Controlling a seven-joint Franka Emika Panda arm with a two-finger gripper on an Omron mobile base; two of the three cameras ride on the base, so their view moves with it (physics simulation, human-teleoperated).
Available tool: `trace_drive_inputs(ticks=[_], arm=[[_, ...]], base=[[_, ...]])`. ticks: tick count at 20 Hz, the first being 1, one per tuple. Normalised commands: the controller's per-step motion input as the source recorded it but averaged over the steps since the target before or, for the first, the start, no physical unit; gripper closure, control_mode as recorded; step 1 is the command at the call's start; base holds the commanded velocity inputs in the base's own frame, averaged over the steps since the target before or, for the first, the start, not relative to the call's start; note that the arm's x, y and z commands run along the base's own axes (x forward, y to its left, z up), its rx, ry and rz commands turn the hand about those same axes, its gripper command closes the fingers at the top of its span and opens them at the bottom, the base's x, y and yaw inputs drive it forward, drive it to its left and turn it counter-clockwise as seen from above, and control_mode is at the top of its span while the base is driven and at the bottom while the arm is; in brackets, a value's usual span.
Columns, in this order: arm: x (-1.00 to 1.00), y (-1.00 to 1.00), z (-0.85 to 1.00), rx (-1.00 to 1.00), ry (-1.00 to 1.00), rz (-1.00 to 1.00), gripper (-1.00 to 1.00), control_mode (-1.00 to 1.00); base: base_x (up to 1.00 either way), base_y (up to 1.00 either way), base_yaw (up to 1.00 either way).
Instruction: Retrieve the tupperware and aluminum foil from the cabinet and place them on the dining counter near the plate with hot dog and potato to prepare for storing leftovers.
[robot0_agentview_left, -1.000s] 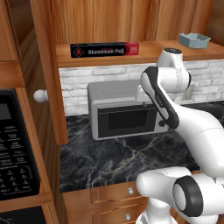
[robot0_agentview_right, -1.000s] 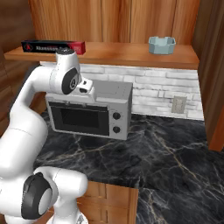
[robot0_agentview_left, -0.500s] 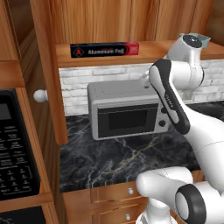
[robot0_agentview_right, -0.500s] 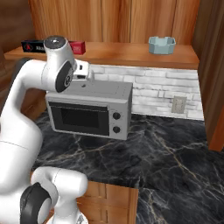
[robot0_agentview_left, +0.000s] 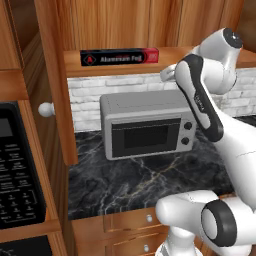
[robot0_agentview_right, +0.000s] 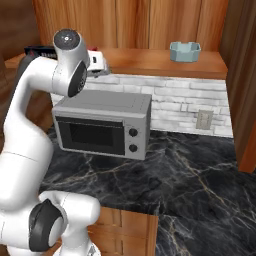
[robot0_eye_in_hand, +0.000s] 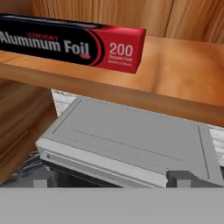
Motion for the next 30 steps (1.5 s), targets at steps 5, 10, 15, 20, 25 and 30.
trace_drive_inputs(ticks=[5, 10, 15, 20, 25, 30], arm=[[0.51, 0.00, 0.47, 0.04, 0.00, 0.14, -1.00, -1.00], [0.54, -0.13, 0.02, 0.04, 0.01, 0.09, -1.00, -1.00], [0.40, -0.10, 0.00, 0.03, 0.00, 0.10, -1.00, -1.00], [0.49, 0.00, -0.02, 0.00, 0.00, 0.15, -1.00, -1.00], [0.57, -0.01, 0.00, 0.00, 0.00, 0.18, -1.00, -1.00], [0.54, 0.00, -0.01, 0.00, 0.00, 0.21, -1.00, -1.00]], base=[[0.00, 0.00, 0.00], [0.00, 0.00, 0.00], [0.00, 0.00, 0.00], [0.00, 0.00, 0.00], [0.00, 0.00, 0.00], [0.00, 0.00, 0.00]])
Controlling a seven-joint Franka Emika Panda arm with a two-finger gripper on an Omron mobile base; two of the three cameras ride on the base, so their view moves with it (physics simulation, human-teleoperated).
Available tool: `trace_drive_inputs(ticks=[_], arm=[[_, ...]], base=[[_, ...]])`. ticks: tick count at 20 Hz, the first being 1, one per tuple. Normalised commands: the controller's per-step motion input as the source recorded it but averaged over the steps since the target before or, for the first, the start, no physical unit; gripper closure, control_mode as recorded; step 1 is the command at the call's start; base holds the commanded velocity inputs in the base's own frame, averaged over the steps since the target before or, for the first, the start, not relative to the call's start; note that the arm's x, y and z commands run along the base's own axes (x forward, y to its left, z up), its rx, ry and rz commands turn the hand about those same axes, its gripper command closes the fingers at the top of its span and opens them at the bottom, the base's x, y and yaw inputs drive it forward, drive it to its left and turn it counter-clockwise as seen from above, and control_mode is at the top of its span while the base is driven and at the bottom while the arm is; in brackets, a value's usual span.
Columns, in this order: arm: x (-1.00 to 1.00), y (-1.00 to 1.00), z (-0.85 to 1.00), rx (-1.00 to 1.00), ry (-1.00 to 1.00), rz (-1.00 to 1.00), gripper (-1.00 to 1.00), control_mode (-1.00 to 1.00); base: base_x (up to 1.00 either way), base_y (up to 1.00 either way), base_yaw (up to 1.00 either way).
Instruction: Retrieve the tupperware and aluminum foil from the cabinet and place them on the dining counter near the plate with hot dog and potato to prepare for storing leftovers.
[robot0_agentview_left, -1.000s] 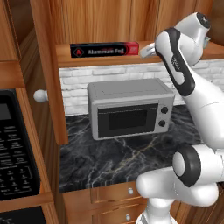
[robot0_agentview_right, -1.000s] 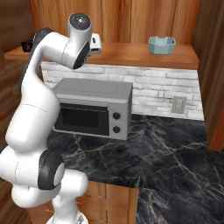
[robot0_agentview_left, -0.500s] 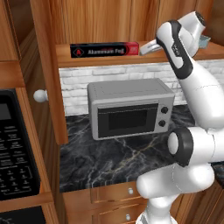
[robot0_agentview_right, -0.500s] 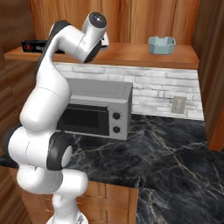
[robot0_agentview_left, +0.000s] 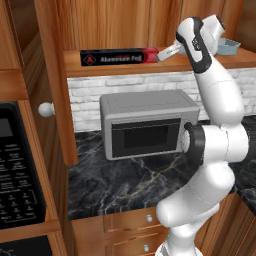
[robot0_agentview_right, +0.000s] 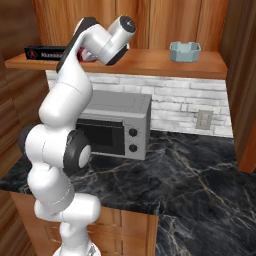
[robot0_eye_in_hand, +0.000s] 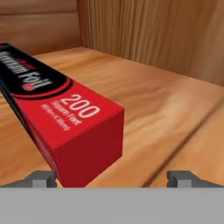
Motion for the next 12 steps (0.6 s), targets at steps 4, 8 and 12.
trace_drive_inputs(ticks=[4, 8, 12], arm=[[0.49, 0.01, 0.00, 0.00, 0.00, 0.23, -1.00, -1.00], [0.26, 0.09, 0.00, 0.00, 0.00, 0.27, -1.00, -1.00], [0.02, 0.35, 0.00, 0.00, 0.00, 0.28, -1.00, -1.00]], base=[[0.00, 0.00, 0.00], [0.00, 0.00, 0.00], [0.00, 0.00, 0.00]])
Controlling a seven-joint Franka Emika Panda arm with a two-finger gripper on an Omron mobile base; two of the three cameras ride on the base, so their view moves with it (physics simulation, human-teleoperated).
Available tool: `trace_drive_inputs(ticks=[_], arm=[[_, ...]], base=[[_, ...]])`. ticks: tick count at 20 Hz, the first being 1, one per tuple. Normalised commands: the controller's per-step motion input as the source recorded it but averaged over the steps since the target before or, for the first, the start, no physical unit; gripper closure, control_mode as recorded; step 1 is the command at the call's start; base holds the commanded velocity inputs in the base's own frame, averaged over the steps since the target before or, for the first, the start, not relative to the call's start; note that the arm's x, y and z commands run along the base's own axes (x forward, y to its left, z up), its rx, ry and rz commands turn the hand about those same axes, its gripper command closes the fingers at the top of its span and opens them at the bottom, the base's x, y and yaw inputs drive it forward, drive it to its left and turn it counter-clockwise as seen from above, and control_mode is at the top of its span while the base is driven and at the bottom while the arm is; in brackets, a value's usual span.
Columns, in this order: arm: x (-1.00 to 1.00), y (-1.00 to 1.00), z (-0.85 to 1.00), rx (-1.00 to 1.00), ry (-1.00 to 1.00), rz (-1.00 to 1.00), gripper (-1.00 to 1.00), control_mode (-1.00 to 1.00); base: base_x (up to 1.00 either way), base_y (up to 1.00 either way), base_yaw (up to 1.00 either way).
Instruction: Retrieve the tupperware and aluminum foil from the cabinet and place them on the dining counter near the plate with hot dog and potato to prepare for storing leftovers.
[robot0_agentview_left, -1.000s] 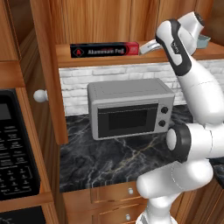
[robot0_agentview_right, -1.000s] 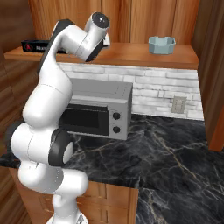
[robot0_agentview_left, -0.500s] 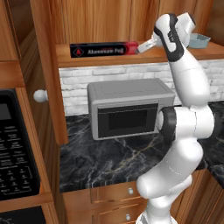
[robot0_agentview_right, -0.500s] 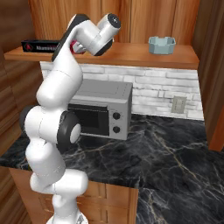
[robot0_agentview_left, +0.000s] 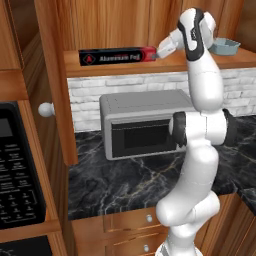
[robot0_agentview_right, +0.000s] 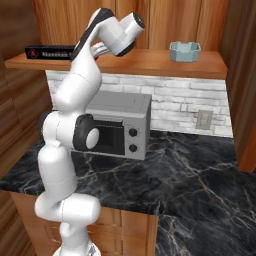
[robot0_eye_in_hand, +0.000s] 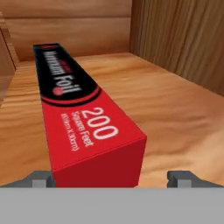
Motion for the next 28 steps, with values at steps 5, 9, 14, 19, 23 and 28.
trace_drive_inputs(ticks=[5, 9, 14, 19, 23, 28], arm=[[0.00, 0.56, -0.03, -0.03, -0.04, 0.27, -1.00, -1.00], [0.00, 0.41, -0.14, -0.05, -0.05, 0.17, 1.00, -1.00], [-0.02, 0.00, -0.08, 0.00, -0.11, 0.00, 1.00, -1.00], [-0.34, -0.02, -0.15, 0.03, -0.02, -0.11, 1.00, -1.00], [-0.96, -0.44, 0.07, 0.19, 0.00, -0.18, 1.00, -1.00], [-1.00, -0.61, -0.31, 0.05, -0.08, -0.21, 1.00, -1.00]], base=[[0.00, 0.00, 0.00], [0.00, 0.00, 0.00], [0.00, 0.00, 0.00], [0.00, 0.00, 0.00], [0.00, 0.00, 0.00], [0.00, 0.00, 0.00]])
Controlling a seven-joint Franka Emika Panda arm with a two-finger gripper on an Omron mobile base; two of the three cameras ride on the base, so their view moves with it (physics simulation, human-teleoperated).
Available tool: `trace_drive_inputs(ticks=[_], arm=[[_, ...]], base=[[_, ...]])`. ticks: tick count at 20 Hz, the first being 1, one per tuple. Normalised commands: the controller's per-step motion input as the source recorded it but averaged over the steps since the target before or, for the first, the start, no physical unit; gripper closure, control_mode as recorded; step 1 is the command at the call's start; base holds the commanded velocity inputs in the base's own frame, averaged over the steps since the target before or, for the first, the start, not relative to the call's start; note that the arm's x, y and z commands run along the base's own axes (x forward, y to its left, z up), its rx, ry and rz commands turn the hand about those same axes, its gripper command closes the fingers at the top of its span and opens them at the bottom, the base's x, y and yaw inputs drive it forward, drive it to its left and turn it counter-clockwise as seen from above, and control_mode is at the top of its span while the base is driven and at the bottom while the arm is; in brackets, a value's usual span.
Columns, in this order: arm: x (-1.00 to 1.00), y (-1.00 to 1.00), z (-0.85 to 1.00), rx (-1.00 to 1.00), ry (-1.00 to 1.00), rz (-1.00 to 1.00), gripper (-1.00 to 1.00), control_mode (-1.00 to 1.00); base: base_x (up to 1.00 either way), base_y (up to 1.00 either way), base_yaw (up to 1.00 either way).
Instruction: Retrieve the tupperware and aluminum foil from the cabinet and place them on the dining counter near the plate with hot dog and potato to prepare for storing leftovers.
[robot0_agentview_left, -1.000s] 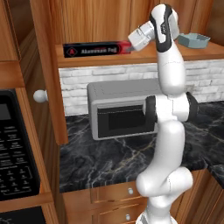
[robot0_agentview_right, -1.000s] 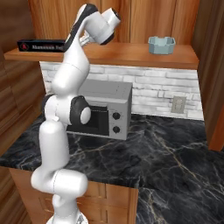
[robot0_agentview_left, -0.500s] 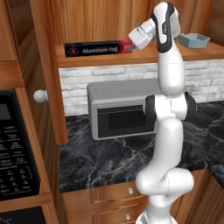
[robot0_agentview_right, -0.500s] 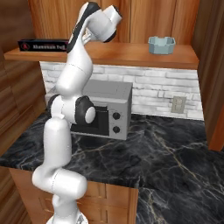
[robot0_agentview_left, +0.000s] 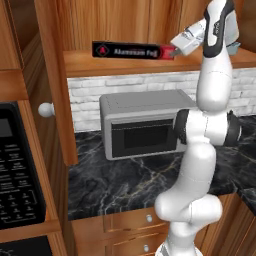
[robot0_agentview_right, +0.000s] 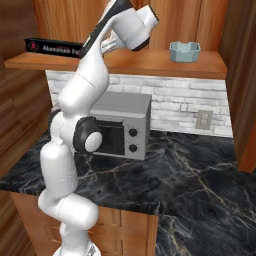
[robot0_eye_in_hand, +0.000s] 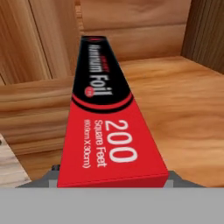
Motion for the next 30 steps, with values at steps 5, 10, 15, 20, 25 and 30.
trace_drive_inputs(ticks=[5, 10, 15, 20, 25, 30], arm=[[-1.00, -0.14, -0.19, 0.00, -0.18, -0.22, 1.00, -1.00], [-1.00, -0.01, 0.00, 0.00, -0.11, -0.17, 1.00, -1.00], [-1.00, 0.00, 0.00, 0.00, -0.09, -0.04, 1.00, -1.00], [-1.00, -0.02, 0.00, 0.00, 0.00, -0.05, 1.00, -1.00], [-1.00, -0.04, 0.00, 0.00, 0.00, -0.17, 1.00, -1.00], [-1.00, 0.00, -0.10, -0.03, 0.13, -0.23, 1.00, -1.00]], base=[[0.00, 0.00, 0.00], [0.00, 0.00, 0.00], [0.00, 0.00, 0.00], [0.00, 0.00, 0.00], [0.00, 0.00, 0.00], [0.00, 0.00, 0.00]])
